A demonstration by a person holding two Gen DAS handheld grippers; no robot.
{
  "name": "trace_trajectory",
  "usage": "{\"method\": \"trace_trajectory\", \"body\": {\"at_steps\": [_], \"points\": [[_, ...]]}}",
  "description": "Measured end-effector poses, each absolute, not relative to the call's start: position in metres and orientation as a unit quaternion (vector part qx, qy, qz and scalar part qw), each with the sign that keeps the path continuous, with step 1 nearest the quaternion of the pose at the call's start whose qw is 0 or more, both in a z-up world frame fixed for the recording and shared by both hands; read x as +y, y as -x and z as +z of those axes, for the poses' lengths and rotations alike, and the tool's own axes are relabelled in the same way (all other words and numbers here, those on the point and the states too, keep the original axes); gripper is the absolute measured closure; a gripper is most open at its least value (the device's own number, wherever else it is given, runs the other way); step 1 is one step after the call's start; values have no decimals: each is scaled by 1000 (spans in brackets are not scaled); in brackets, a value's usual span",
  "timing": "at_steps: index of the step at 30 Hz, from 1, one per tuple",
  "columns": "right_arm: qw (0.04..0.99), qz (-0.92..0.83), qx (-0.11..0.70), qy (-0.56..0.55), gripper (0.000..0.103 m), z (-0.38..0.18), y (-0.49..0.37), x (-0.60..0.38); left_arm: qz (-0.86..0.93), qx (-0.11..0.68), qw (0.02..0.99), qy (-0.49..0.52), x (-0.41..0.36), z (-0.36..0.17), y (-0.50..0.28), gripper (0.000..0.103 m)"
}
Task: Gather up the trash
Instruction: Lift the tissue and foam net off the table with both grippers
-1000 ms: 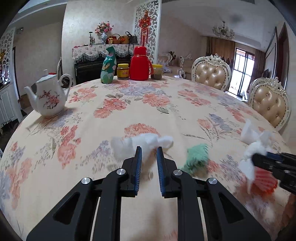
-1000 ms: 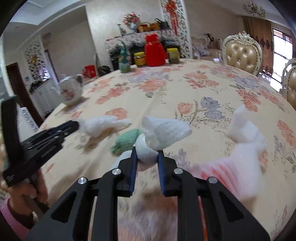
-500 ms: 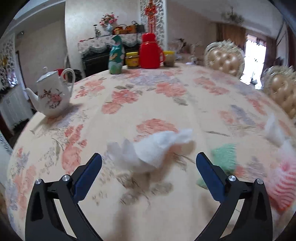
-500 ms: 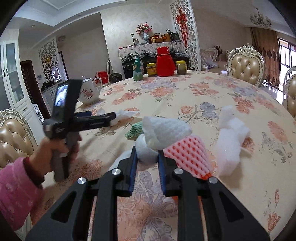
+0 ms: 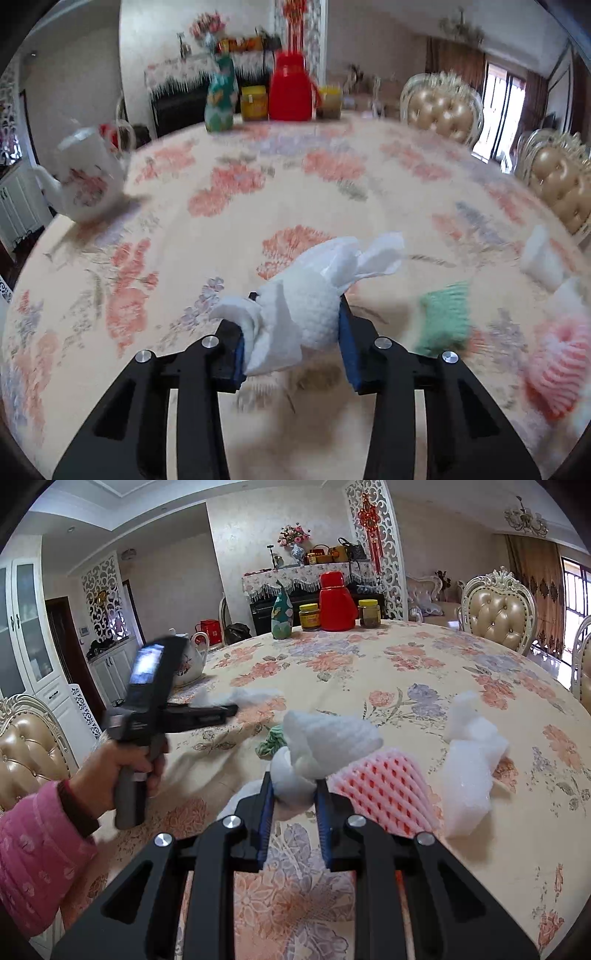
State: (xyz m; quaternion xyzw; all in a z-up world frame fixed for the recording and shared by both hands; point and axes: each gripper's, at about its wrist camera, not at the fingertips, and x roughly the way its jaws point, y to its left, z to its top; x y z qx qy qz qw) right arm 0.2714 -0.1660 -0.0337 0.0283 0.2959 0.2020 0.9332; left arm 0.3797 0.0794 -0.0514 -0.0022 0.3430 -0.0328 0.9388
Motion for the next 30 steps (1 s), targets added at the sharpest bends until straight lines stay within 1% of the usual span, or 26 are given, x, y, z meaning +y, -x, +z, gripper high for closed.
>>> {"method": "trace_trajectory", "body": {"at_steps": [6,13,22,30], "points": [[937,192,289,-37,82,-34,-259,-183,-42,282,959,15,60,-13,-300,65],[946,169,273,-42,82,-31,-230,-214,-58,233,969,53,27,-5,-227,64],[961,137,240,-28,82,-22,-192,-247,-104,203,973,35,-36,-7,-171,64],[968,109,225,-30,82,-20,-173,-275,-139,183,973,12,-79,-7,-144,64]]}}
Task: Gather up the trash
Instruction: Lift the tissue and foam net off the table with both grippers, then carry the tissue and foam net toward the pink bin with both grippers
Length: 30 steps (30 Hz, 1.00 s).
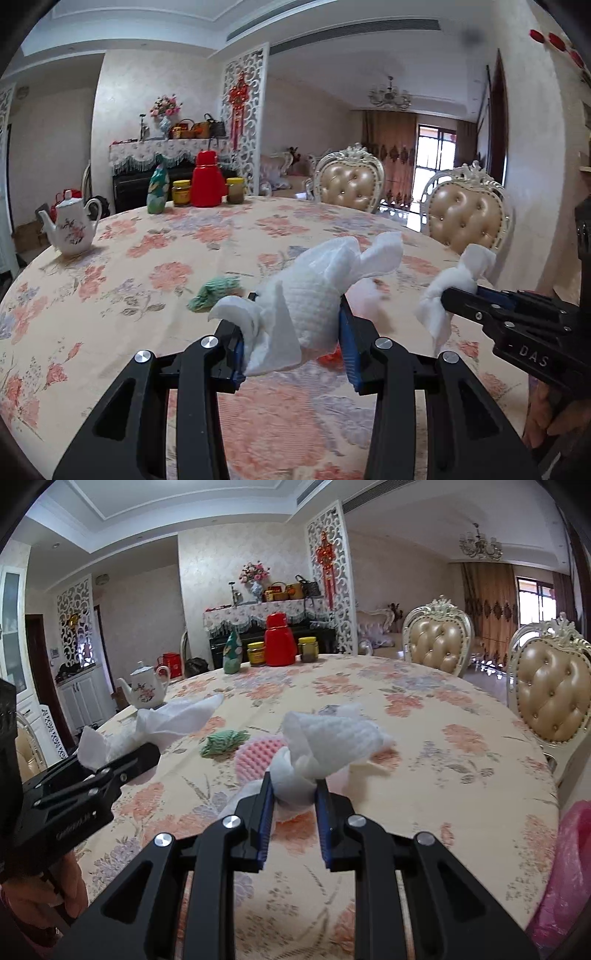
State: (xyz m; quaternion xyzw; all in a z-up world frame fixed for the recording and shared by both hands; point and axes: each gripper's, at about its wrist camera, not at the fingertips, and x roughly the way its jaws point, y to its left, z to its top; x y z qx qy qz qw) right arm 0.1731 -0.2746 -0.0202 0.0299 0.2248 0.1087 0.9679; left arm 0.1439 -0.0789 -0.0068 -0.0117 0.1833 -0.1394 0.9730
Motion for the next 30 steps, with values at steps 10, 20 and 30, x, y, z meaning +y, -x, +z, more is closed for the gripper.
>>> {"method": "trace_trajectory", "body": {"at_steps": [10,20,30], "points": [[973,72,217,-38,82,-22,-151,-317,-187,178,966,-13,-125,-6,-137,64],[977,8,209,-45,82,-25,-123,-374,-248,179,951,-39,-191,-10,-136,64],[975,-65,205,-60,82,-27,-95,-436,-321,181,928,-52,-263,-15,-138,64]]}}
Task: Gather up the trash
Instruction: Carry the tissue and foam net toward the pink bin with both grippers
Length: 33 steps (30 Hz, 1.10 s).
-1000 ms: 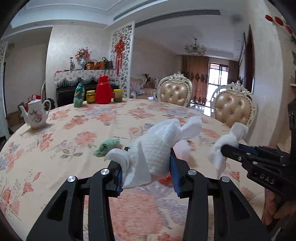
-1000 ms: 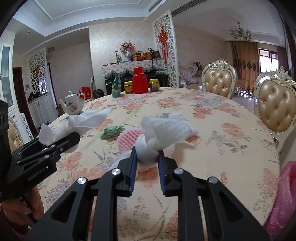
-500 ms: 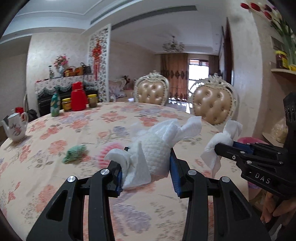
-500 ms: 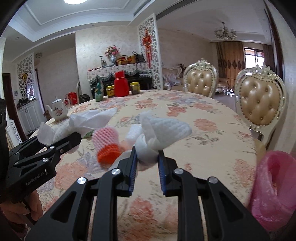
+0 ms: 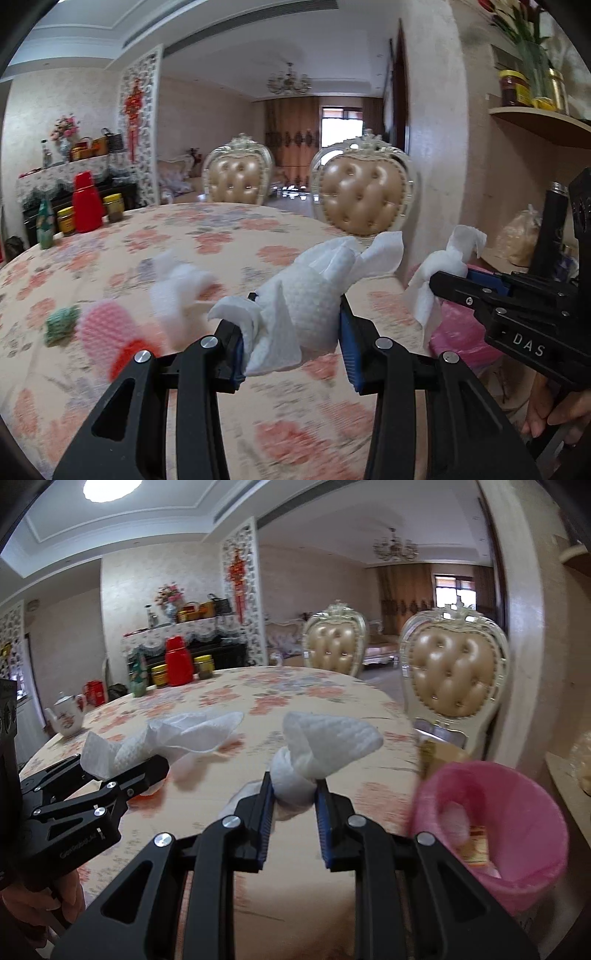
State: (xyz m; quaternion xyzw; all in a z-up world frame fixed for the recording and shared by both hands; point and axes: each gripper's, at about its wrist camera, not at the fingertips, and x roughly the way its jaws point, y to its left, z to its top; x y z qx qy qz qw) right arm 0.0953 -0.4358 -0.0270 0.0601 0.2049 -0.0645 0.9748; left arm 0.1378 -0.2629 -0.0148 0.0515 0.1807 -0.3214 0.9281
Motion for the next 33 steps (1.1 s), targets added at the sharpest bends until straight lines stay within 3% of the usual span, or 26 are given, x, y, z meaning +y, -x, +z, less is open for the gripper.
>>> {"method": "trace_trajectory", "body": {"at_steps": [13,33], "points": [[962,-165,201,-83,81,-34,-54,-516,-419,173,889,-61,-369,-9,-134,64],[935,-265,213,-104,76,-53,-17,-640,-524,245,813,-58,-514,-32,-154,64]]}}
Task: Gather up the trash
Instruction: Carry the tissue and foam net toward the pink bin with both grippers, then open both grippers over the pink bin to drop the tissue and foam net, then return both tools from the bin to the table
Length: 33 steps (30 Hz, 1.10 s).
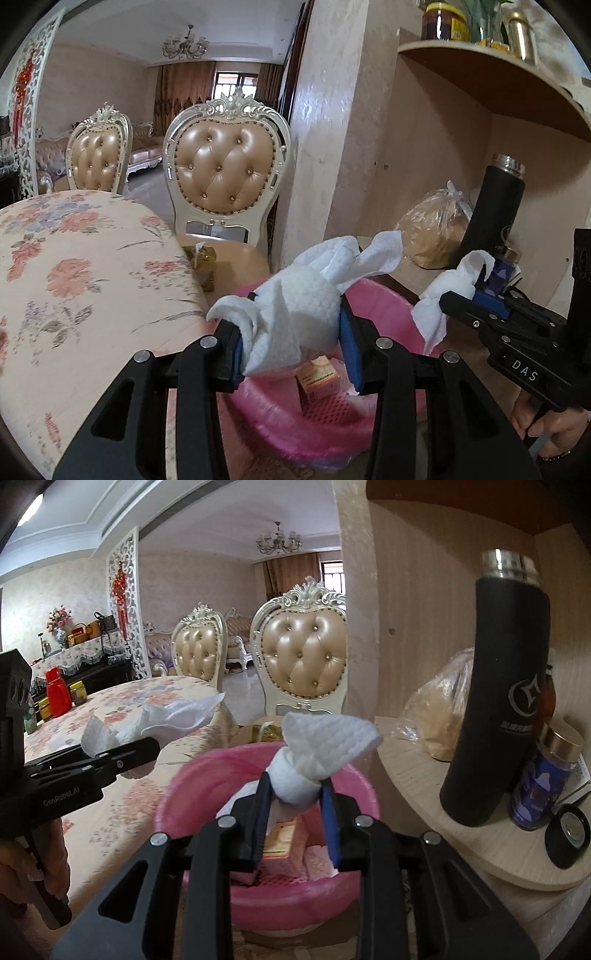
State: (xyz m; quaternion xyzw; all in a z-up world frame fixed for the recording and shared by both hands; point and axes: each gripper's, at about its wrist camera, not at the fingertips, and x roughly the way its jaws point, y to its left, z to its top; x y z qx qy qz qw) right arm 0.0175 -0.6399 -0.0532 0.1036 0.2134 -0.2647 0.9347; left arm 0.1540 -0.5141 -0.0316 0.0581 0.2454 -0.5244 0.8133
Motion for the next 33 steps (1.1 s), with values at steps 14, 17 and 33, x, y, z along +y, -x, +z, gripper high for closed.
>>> {"method": "trace_trajectory", "body": {"at_steps": [14,17,33], "points": [[937,-278,185,-105,45,-46,-15,-666,-507,230,830,-29,-537,-21,-182,12],[938,-277,178,-106,45,-43,-3,-658,-496,222,839,-30,-519,-18,-183,12],[961,-202,172,-73,40,-15,-23,-566,-394,196,897,-28,-359,5,-191,10]]}}
